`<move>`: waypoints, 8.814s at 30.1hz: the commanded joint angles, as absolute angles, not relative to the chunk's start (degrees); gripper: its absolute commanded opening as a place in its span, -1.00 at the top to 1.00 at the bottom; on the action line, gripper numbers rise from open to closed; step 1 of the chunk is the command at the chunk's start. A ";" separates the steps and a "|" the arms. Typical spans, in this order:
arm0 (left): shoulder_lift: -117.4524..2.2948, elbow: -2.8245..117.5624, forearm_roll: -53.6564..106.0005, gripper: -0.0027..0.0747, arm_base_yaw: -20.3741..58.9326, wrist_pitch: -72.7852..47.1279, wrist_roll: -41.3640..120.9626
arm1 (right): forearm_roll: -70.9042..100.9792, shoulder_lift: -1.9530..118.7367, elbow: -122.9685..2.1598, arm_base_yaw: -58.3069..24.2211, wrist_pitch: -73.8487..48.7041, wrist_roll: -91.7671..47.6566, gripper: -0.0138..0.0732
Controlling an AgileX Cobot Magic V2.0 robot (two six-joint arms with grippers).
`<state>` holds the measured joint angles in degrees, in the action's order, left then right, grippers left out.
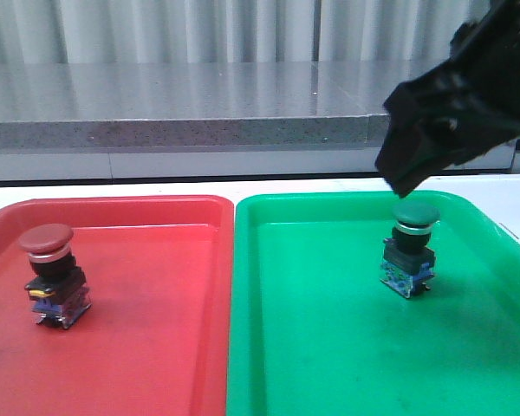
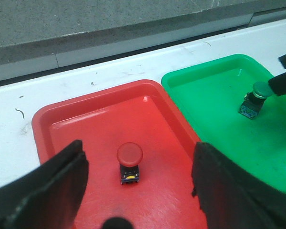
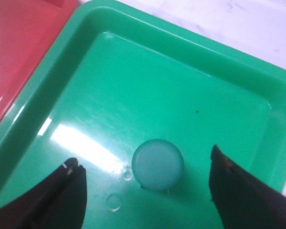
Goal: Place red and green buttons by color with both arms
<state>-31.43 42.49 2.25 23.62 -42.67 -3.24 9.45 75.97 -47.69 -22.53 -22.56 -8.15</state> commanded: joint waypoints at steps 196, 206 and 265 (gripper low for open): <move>1.32 -1.71 1.25 0.98 0.70 0.00 -3.31 | 3.56 32.16 -49.00 -22.64 -53.86 -2.47 0.93; 1.32 -1.71 1.25 0.98 0.70 0.00 -3.31 | 0.91 28.33 -46.60 -19.39 -50.19 -2.82 0.93; 1.21 -1.71 1.25 0.98 0.70 0.00 -3.31 | -2.88 -1.57 1.22 -1.94 0.99 -1.66 0.93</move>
